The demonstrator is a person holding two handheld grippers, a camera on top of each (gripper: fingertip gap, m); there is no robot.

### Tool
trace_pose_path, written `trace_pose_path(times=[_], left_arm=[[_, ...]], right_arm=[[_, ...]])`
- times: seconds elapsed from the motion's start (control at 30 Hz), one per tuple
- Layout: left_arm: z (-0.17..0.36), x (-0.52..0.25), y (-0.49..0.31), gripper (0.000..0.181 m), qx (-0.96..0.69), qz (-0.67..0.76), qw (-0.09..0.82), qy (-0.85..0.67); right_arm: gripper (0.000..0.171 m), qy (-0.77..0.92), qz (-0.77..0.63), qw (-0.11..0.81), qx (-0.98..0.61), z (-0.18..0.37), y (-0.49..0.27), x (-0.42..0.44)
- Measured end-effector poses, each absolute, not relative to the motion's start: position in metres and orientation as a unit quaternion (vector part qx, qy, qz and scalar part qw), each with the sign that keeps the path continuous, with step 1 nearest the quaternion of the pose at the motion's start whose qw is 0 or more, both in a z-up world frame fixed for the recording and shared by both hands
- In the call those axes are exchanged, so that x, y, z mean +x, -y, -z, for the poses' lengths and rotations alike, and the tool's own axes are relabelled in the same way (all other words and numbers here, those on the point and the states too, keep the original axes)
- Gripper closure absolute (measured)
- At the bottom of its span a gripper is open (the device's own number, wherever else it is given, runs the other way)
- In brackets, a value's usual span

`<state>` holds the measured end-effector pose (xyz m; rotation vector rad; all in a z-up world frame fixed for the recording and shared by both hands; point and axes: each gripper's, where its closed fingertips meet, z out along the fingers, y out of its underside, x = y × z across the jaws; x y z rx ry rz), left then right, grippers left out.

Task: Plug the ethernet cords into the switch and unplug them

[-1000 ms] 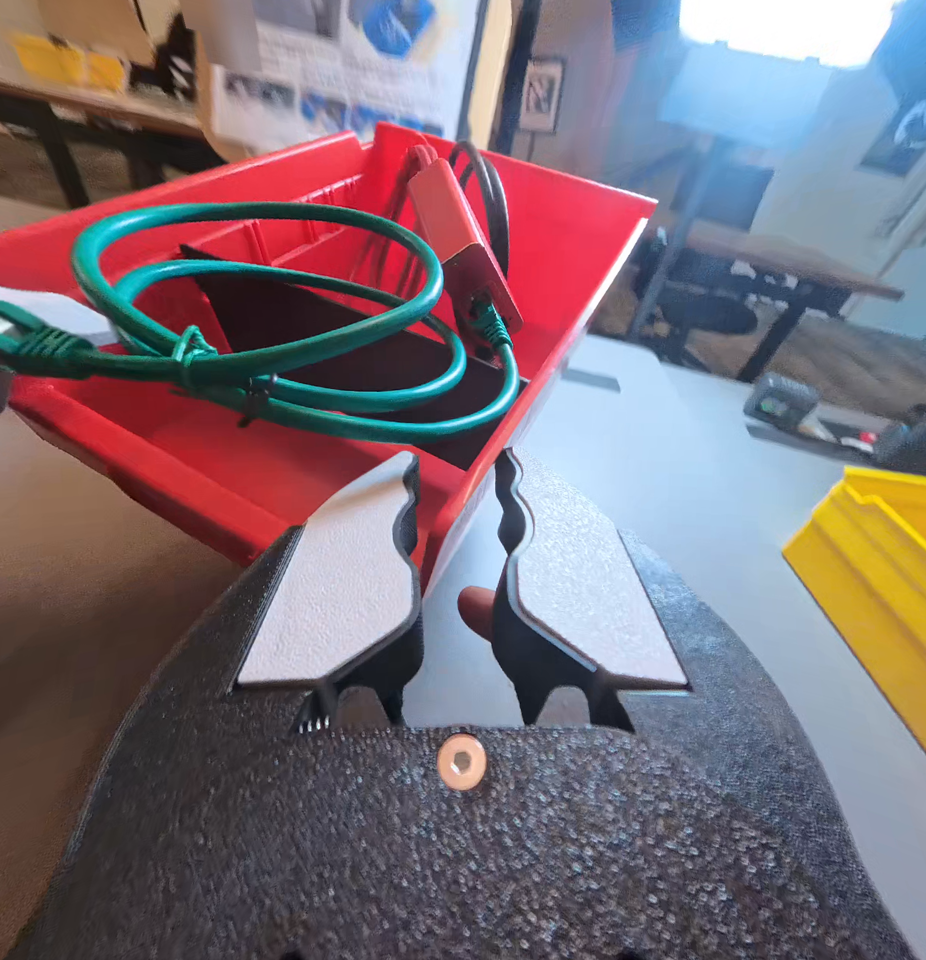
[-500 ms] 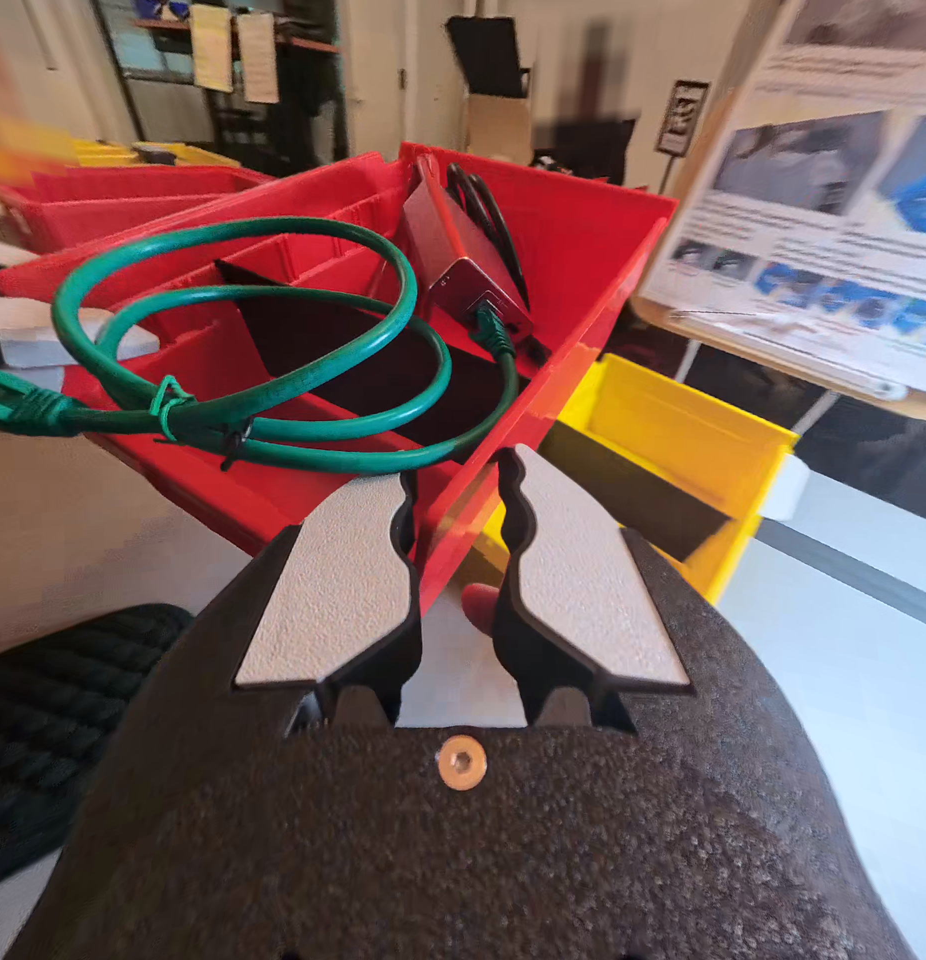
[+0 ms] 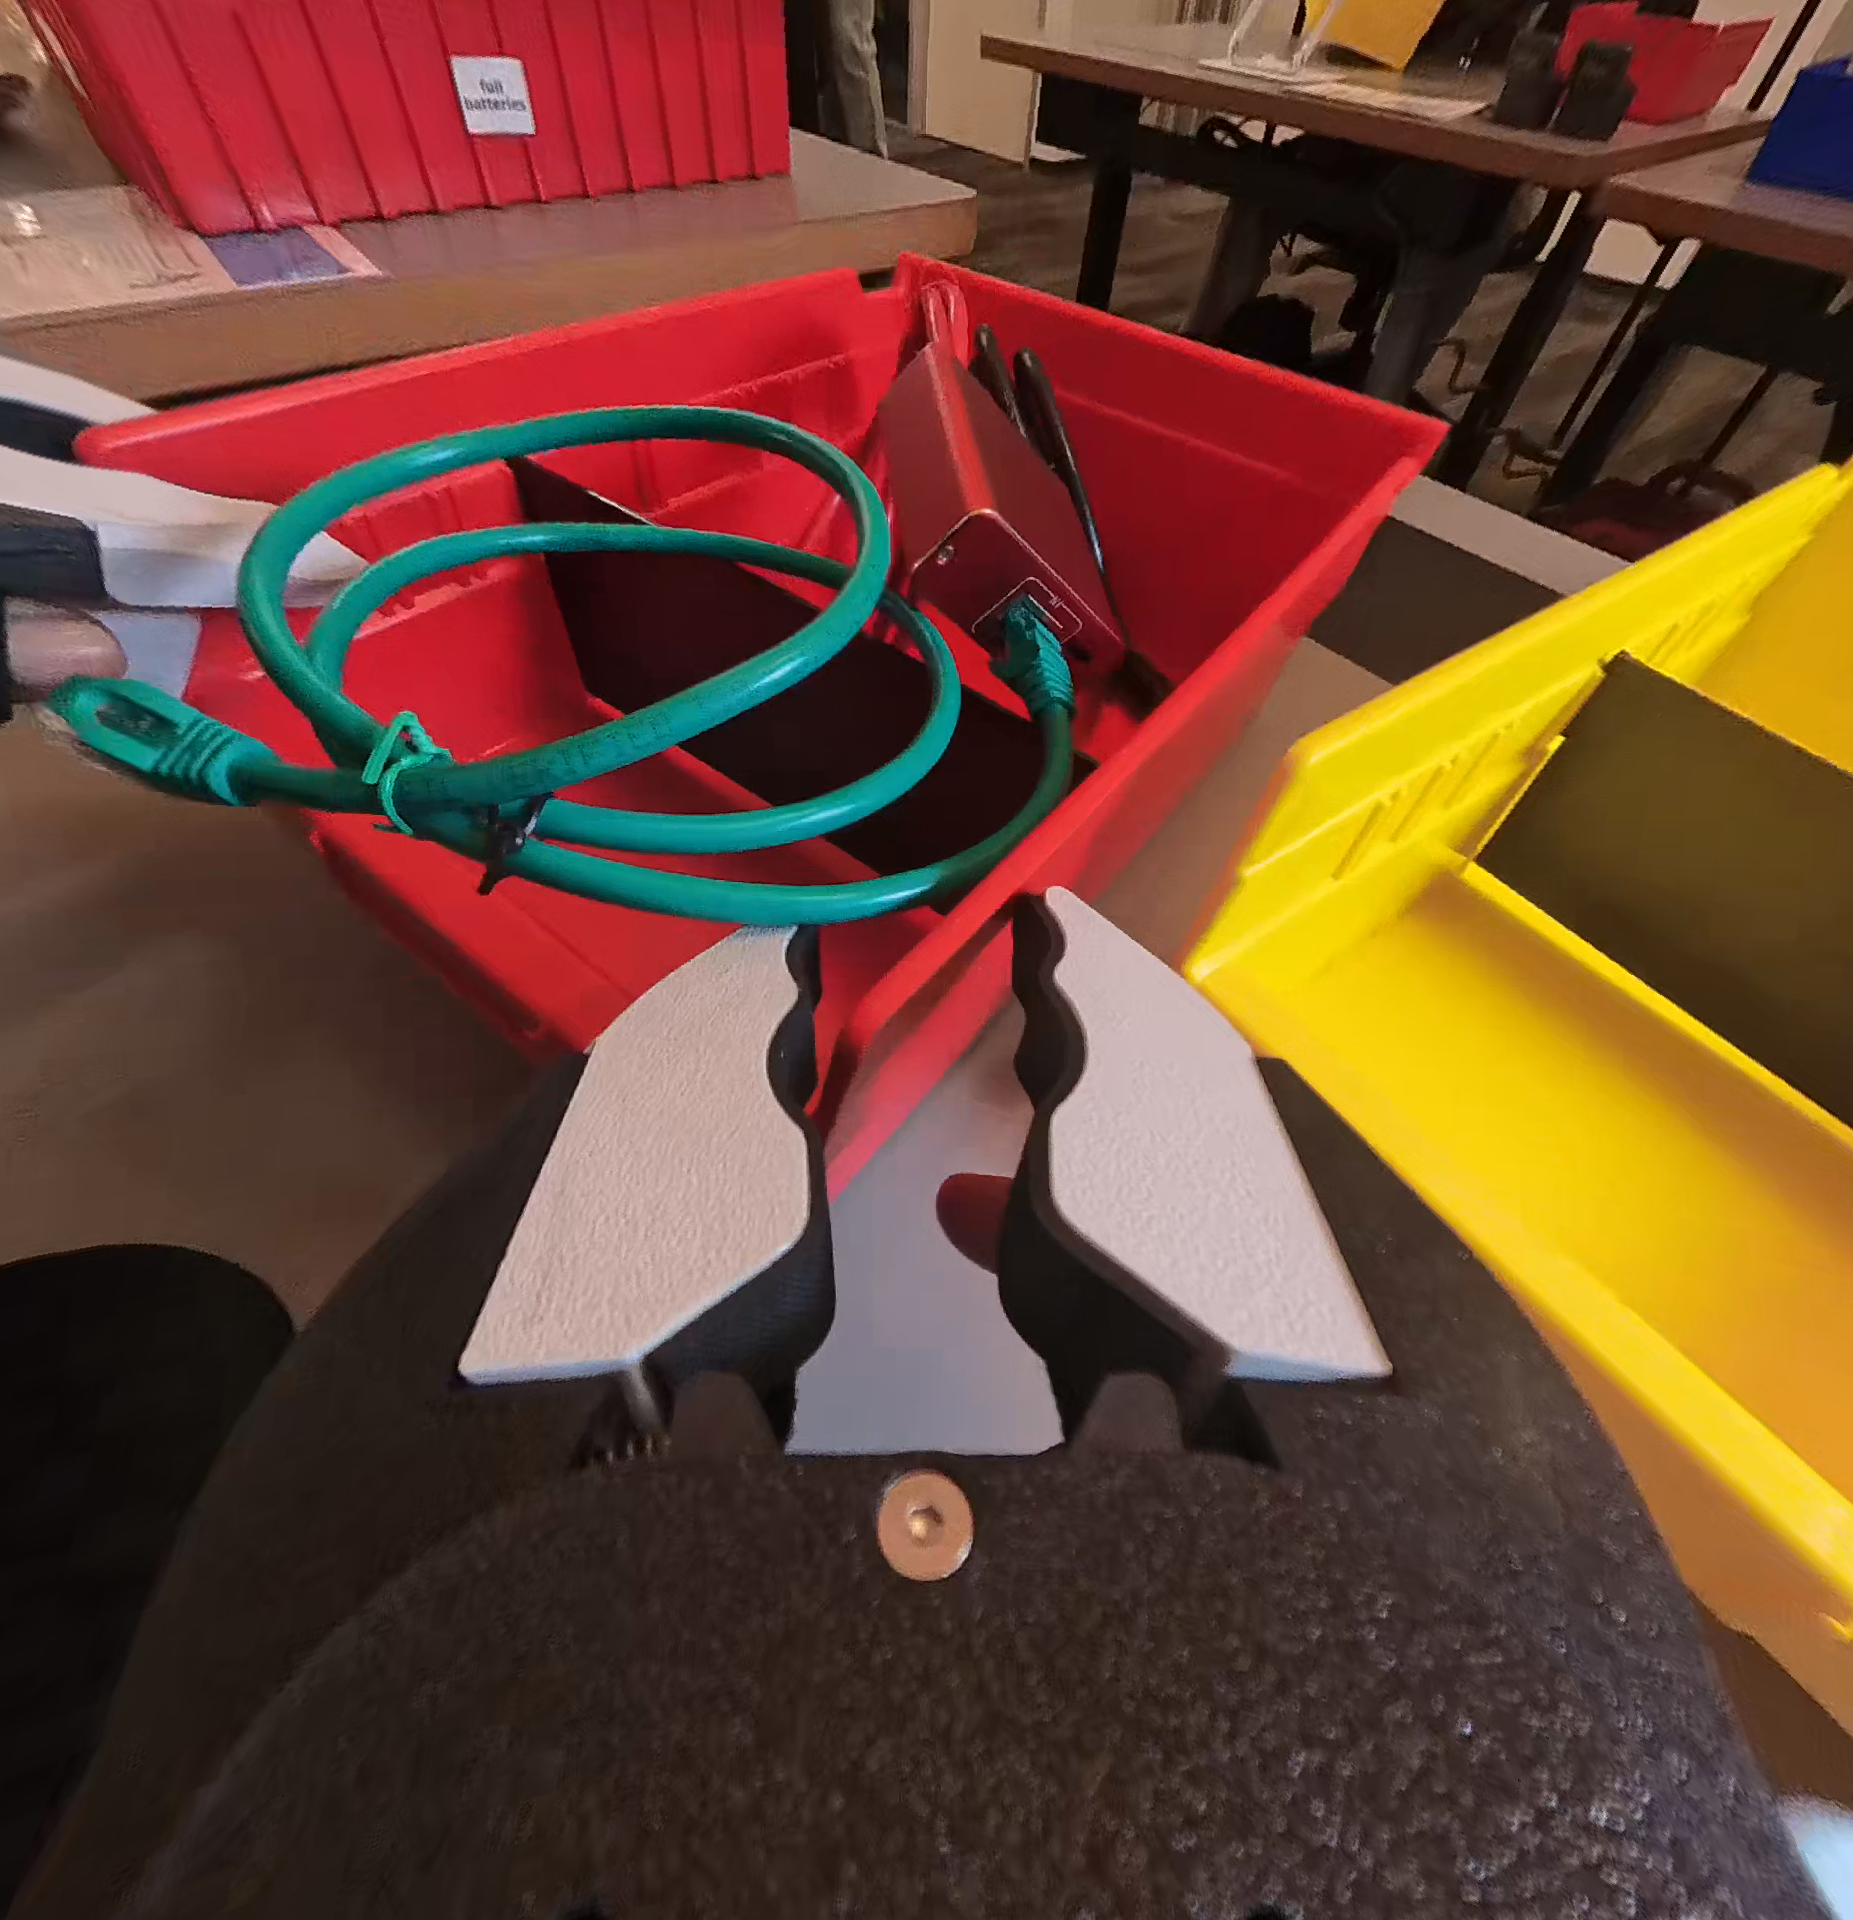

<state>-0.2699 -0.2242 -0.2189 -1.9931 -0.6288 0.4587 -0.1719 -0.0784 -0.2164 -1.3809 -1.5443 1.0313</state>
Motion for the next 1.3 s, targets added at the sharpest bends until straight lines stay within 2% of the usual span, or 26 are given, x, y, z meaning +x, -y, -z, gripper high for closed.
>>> trace_pose_path(times=[0.1, 0.17, 0.23, 0.33, 0.43, 0.63, 0.77, 0.83, 0.93, 1.17, 1.3], left_arm=[[0.223, -0.266, 0.210, 0.165, -0.803, -0.153, 0.517, 0.253], [0.213, -0.264, 0.206, 0.152, -0.795, -0.150, 0.537, 0.239], [0.197, -0.266, 0.212, 0.140, -0.788, -0.169, 0.547, 0.227], [0.166, -0.253, 0.221, 0.139, -0.792, -0.210, 0.548, 0.168], [0.159, -0.219, 0.216, 0.148, -0.841, -0.204, 0.497, 0.066], [0.215, -0.181, 0.198, 0.143, -0.929, -0.163, 0.325, -0.066], [0.246, -0.187, 0.186, 0.137, -0.946, -0.187, 0.242, -0.109], [0.256, -0.188, 0.183, 0.134, -0.946, -0.203, 0.210, -0.140], [0.266, -0.189, 0.175, 0.135, -0.946, -0.198, 0.201, -0.156], [0.279, -0.185, 0.164, 0.145, -0.949, -0.175, 0.209, -0.158], [0.280, -0.187, 0.162, 0.144, -0.939, -0.202, 0.229, -0.162]], right_arm=[[0.134, 0.610, -0.397, 0.420, -0.542, 0.213, 0.067, -0.165], [0.125, 0.606, -0.412, 0.424, -0.533, 0.202, 0.062, -0.154], [0.114, 0.612, -0.425, 0.413, -0.523, 0.191, 0.057, -0.139], [0.114, 0.656, -0.457, 0.361, -0.481, 0.178, 0.050, -0.117], [0.107, 0.723, -0.397, 0.301, -0.479, 0.196, 0.024, -0.108], [0.102, 0.841, -0.137, 0.288, -0.437, 0.251, -0.026, -0.128], [0.114, 0.865, -0.080, 0.234, -0.437, 0.285, -0.039, -0.136], [0.130, 0.854, -0.092, 0.255, -0.444, 0.283, -0.043, -0.138], [0.143, 0.838, -0.124, 0.266, -0.460, 0.272, -0.047, -0.124], [0.142, 0.828, -0.138, 0.260, -0.476, 0.273, -0.061, -0.065], [0.141, 0.804, -0.147, 0.291, -0.497, 0.270, -0.065, -0.028]])
